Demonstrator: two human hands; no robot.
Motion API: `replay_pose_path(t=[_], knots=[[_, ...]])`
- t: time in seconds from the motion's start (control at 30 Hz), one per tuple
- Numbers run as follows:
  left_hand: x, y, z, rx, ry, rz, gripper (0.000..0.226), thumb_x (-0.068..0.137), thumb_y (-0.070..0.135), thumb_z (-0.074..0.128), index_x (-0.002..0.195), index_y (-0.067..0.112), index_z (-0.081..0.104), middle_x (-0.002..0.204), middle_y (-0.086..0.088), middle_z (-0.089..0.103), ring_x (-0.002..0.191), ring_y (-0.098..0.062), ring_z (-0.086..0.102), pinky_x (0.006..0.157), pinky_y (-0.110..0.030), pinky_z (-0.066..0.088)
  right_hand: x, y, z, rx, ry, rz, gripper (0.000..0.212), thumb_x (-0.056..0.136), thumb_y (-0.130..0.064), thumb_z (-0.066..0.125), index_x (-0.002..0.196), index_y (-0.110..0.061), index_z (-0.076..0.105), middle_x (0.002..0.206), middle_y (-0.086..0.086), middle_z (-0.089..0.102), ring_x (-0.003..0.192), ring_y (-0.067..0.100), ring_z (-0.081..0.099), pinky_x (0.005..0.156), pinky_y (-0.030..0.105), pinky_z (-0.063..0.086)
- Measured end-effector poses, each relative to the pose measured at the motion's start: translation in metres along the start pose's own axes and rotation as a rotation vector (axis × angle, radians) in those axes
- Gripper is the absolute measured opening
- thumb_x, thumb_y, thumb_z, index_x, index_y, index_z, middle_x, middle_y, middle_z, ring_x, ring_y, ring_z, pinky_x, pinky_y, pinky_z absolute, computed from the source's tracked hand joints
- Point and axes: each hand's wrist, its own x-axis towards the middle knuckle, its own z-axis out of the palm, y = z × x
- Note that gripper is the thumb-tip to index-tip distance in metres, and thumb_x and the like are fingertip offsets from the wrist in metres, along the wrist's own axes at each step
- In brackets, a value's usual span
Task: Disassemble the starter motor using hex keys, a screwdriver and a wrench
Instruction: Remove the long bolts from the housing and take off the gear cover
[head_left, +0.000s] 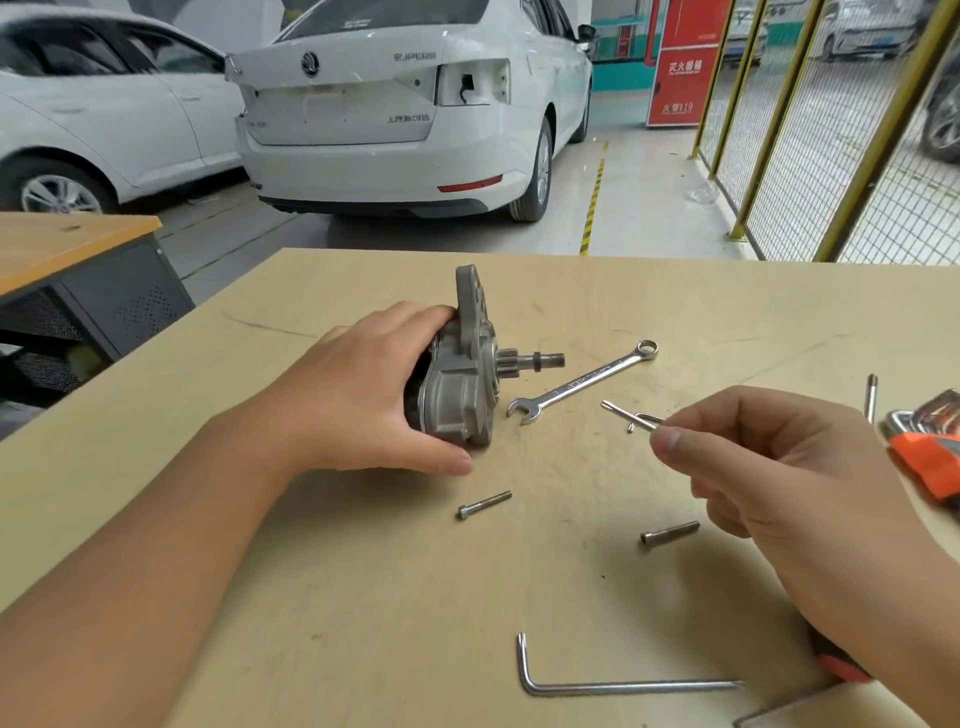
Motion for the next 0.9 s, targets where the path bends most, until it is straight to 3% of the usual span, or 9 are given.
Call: replay_pose_path(t=[0.13, 0.3, 0.4, 0.47, 0.53, 0.63, 0.77, 0.9], knots=[[-0.002, 0.006, -0.001, 0.013, 0.058, 0.043, 0.114, 0.053, 0.077, 0.073, 0.152, 0.029, 0.042, 0.138, 0.021, 0.049, 0.124, -0.009, 0.053, 0.101, -0.039, 0.048, 0.001, 0.000, 0.000, -0.015, -0.027, 0.008, 0.043, 0.057, -0.054, 0.076, 0.086, -0.023, 0.080, 0.055, -0.001, 0.057, 0.046, 0.006, 0.051, 0.047, 0.012, 0.038], [-0.006, 0.001, -0.010, -0.228, -0.007, 0.179, 0.098, 0.053, 0.052, 0.087, 0.143, 0.028, 0.056, 0.125, 0.020, 0.059, 0.119, -0.009, 0.060, 0.097, -0.038, 0.052, 0.000, 0.000, 0.001, -0.012, -0.044, 0.014, 0.030, 0.064, -0.041, 0.085, 0.086, -0.021, 0.080, 0.054, -0.002, 0.057, 0.045, 0.006, 0.051, 0.046, 0.010, 0.038], [-0.009, 0.001, -0.015, -0.342, -0.037, 0.221, 0.094, 0.052, 0.049, 0.089, 0.140, 0.031, 0.064, 0.132, 0.019, 0.060, 0.126, -0.006, 0.060, 0.103, -0.027, 0.049, 0.000, 0.000, 0.000, -0.012, -0.047, 0.005, 0.031, 0.065, -0.045, 0.083, 0.085, -0.022, 0.080, 0.054, -0.002, 0.057, 0.045, 0.004, 0.051, 0.046, 0.010, 0.038], [-0.011, 0.003, -0.018, -0.395, -0.009, 0.239, 0.076, 0.053, 0.050, 0.089, 0.125, 0.034, 0.074, 0.133, 0.020, 0.059, 0.126, -0.007, 0.060, 0.098, -0.020, 0.049, 0.000, -0.001, 0.001, -0.008, -0.044, 0.004, 0.040, 0.060, -0.052, 0.078, 0.086, -0.022, 0.080, 0.055, -0.002, 0.058, 0.046, 0.005, 0.051, 0.046, 0.011, 0.038], [-0.012, 0.005, -0.020, -0.424, 0.019, 0.234, 0.064, 0.056, 0.049, 0.088, 0.116, 0.029, 0.079, 0.127, 0.016, 0.064, 0.122, -0.012, 0.064, 0.095, -0.026, 0.053, 0.001, 0.000, 0.001, -0.015, -0.042, 0.002, 0.043, 0.059, -0.053, 0.077, 0.087, -0.021, 0.080, 0.055, -0.002, 0.057, 0.047, 0.006, 0.052, 0.046, 0.011, 0.038], [-0.011, 0.009, -0.023, -0.457, 0.037, 0.223, 0.059, 0.063, 0.045, 0.084, 0.117, 0.021, 0.079, 0.118, 0.012, 0.073, 0.116, -0.014, 0.069, 0.095, -0.038, 0.056, 0.001, 0.000, 0.000, -0.032, -0.039, -0.003, 0.042, 0.060, -0.053, 0.077, 0.088, -0.022, 0.080, 0.055, -0.002, 0.058, 0.046, 0.007, 0.051, 0.046, 0.011, 0.037], [-0.012, 0.013, -0.027, -0.289, 0.043, 0.192, 0.053, 0.078, 0.058, 0.067, 0.126, 0.037, 0.071, 0.117, 0.019, 0.073, 0.108, -0.011, 0.069, 0.089, -0.044, 0.055, 0.000, 0.001, 0.001, -0.038, -0.040, -0.011, 0.039, 0.061, -0.052, 0.077, 0.087, -0.023, 0.080, 0.055, -0.002, 0.058, 0.046, 0.006, 0.052, 0.046, 0.011, 0.038], [-0.011, 0.022, -0.020, -0.024, 0.273, 0.200, 0.042, 0.087, 0.053, 0.041, 0.122, 0.037, 0.058, 0.087, 0.015, 0.064, 0.075, -0.018, 0.056, 0.066, -0.035, 0.042, 0.000, 0.002, 0.001, -0.049, -0.031, -0.017, 0.014, 0.073, -0.031, 0.085, 0.083, -0.023, 0.080, 0.054, -0.002, 0.058, 0.045, 0.005, 0.052, 0.045, 0.010, 0.037]])
